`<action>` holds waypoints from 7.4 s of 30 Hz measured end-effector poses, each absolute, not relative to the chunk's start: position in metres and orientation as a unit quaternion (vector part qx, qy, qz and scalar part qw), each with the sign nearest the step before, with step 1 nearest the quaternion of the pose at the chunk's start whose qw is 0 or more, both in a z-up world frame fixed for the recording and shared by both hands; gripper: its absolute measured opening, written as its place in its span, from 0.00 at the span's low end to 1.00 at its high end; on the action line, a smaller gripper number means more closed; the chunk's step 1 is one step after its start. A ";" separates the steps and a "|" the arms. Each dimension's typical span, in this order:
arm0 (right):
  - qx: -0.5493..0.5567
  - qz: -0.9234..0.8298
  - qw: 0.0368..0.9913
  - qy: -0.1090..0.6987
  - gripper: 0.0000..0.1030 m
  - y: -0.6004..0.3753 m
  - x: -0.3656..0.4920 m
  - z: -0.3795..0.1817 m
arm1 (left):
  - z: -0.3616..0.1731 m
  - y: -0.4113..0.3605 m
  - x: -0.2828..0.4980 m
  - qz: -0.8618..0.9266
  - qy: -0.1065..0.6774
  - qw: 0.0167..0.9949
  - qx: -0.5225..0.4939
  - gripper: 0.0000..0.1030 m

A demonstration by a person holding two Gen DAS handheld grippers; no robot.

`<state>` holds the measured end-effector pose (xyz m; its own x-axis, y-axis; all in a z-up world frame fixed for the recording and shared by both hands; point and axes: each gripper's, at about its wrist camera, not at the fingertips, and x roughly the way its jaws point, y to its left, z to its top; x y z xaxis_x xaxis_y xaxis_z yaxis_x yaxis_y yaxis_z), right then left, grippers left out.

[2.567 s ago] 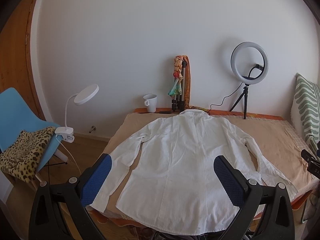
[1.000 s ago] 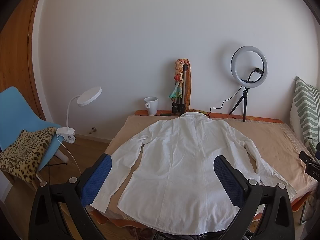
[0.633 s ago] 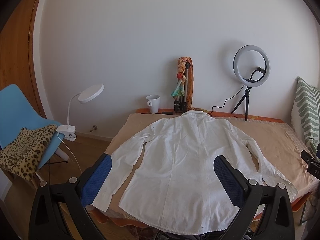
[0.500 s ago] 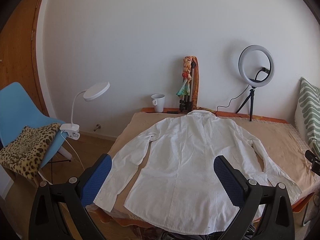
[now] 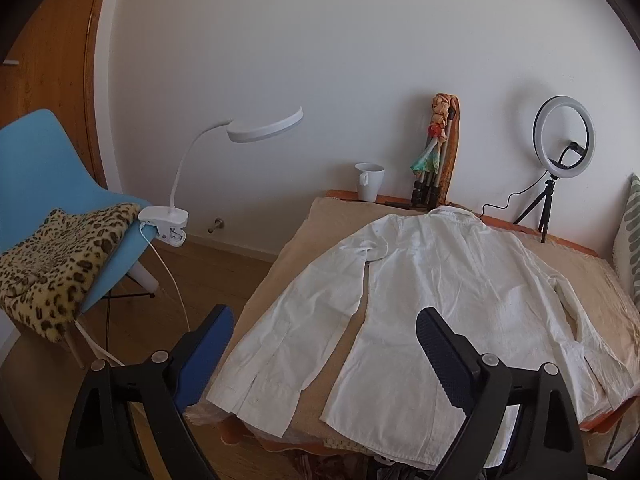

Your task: Fold small clothes

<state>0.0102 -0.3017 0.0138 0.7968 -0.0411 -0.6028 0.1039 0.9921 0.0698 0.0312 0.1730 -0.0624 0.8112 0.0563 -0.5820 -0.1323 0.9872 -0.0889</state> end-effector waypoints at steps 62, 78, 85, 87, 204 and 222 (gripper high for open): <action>0.050 0.004 0.931 0.362 0.81 -0.277 0.010 -0.015 | -0.153 0.197 0.162 -0.071 0.400 0.897 -0.175 0.00; 0.062 0.021 0.929 0.364 0.81 -0.285 0.007 -0.018 | -0.150 0.054 0.125 -0.182 0.417 0.888 -0.069 0.18; 0.060 0.082 0.926 0.364 0.81 -0.266 0.033 -0.011 | -0.124 0.091 0.064 -0.132 0.374 0.916 -0.063 0.24; 0.071 0.115 0.918 0.373 0.81 -0.253 0.047 -0.015 | -0.128 0.112 0.051 -0.104 0.377 0.917 -0.075 0.24; 0.202 0.241 0.776 0.546 0.05 -0.101 0.282 -0.136 | -0.149 0.044 0.003 -0.177 0.384 0.898 -0.121 0.00; 0.290 0.210 0.733 0.579 0.25 -0.188 0.270 -0.188 | -0.166 0.078 0.013 -0.114 0.411 0.894 -0.139 0.24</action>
<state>0.2701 -0.1875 -0.1878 0.2424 0.6428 -0.7267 0.0281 0.7441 0.6675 0.0130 0.0775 -0.1663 0.6361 -0.3191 -0.7026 0.0900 0.9350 -0.3432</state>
